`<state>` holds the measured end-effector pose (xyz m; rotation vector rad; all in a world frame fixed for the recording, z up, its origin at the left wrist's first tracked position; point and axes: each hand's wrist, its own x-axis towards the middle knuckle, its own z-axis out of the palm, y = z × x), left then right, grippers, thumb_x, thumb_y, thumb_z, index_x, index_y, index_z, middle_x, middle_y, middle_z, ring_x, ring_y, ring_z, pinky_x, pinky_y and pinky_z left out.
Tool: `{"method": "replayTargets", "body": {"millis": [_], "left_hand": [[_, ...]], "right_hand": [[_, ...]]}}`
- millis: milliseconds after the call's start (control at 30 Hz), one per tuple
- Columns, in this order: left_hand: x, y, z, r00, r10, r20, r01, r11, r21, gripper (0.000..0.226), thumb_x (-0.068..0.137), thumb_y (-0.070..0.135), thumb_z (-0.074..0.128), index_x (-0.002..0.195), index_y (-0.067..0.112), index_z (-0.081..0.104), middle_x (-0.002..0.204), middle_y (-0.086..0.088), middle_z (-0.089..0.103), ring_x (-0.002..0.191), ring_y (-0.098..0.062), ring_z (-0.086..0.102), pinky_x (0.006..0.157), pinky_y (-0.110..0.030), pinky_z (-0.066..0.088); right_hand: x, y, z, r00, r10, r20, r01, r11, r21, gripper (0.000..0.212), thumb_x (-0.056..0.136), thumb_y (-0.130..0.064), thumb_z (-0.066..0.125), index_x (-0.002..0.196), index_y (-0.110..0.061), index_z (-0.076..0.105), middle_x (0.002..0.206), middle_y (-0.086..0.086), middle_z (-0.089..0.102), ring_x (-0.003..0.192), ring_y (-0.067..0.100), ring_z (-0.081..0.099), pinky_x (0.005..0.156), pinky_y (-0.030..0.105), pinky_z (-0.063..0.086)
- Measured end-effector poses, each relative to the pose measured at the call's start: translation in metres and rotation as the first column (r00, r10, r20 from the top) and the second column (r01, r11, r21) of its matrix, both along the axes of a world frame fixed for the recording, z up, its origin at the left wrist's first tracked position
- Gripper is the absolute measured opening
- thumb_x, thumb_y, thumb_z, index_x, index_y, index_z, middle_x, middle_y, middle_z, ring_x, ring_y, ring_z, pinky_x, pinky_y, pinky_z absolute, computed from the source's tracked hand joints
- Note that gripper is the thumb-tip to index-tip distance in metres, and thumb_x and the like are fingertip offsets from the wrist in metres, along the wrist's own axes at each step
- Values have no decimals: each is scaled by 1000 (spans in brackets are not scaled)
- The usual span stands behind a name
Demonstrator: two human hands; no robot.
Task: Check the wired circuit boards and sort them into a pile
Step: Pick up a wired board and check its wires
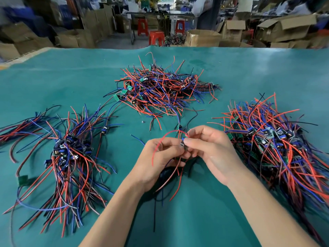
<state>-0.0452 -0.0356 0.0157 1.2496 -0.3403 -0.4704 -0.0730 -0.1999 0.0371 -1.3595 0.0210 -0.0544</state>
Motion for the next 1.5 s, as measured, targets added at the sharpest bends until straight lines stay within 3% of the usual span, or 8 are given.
{"method": "replayTargets", "body": {"millis": [200, 367, 500, 633, 900, 1033, 1300, 1500], "left_hand": [[-2, -1, 3, 1000, 24, -14, -24, 1000, 13, 31, 93, -7, 55, 79, 11, 76, 80, -17, 73, 69, -18, 68, 63, -22, 54], [-1, -2, 1, 999, 43, -28, -42, 999, 30, 8, 87, 11, 69, 81, 11, 74, 69, -14, 67, 62, -21, 61, 65, -28, 55], [-1, -3, -1, 999, 41, 20, -43, 997, 72, 16, 81, 24, 77, 76, 9, 73, 59, -6, 60, 60, -21, 55, 62, -26, 50], [-1, -1, 0, 999, 8, 42, -11, 997, 78, 13, 86, 17, 73, 78, 6, 75, 60, -8, 62, 58, -19, 54, 61, -24, 50], [-1, -1, -1, 994, -50, 100, 37, 991, 126, 16, 88, 15, 70, 73, 11, 74, 59, -8, 63, 58, -18, 55, 61, -22, 48], [-2, -1, 1, 990, -62, 125, 44, 989, 145, 20, 86, 20, 69, 68, 14, 73, 59, -8, 64, 63, -21, 55, 62, -23, 47], [-4, -1, 2, 986, -112, 121, 94, 985, 147, 16, 89, 16, 69, 75, 11, 75, 59, -9, 65, 60, -22, 54, 60, -23, 47], [-4, -1, 1, 994, -45, 104, 36, 995, 90, 22, 92, 8, 66, 72, 12, 74, 65, -12, 68, 64, -19, 59, 63, -22, 51]], "right_hand": [[2, 1, -3, 993, -117, -1, 117, 992, 37, 11, 86, 5, 69, 81, -5, 68, 69, 5, 65, 60, 16, 59, 52, 23, 44], [3, 3, -5, 985, -169, -28, 171, 982, 76, 11, 90, 0, 68, 82, -7, 65, 69, 4, 64, 59, 15, 59, 52, 23, 44], [4, 5, -9, 975, -219, 20, 220, 974, -51, 11, 93, -8, 69, 83, -10, 65, 65, 2, 62, 57, 14, 59, 50, 24, 44], [9, 0, -16, 938, -325, 117, 344, 914, -214, 15, 95, -12, 69, 82, -7, 66, 64, -2, 65, 54, 10, 58, 47, 22, 44], [25, -31, -19, 822, -516, 240, 569, 723, -392, 20, 92, -16, 70, 73, -22, 70, 66, -1, 72, 52, 8, 64, 53, 31, 50], [28, -37, -19, 811, -523, 261, 584, 703, -406, 15, 89, -23, 67, 74, -22, 71, 70, -4, 74, 53, 8, 67, 50, 29, 51], [34, -52, -14, 727, -641, 246, 686, 678, -263, 24, 95, -15, 62, 72, -19, 67, 66, -2, 71, 49, 9, 62, 42, 20, 45], [33, -49, -3, 660, -747, 83, 745, 665, 51, 23, 104, -18, 50, 85, -15, 64, 69, 9, 68, 46, 13, 61, 44, 23, 46]]}}
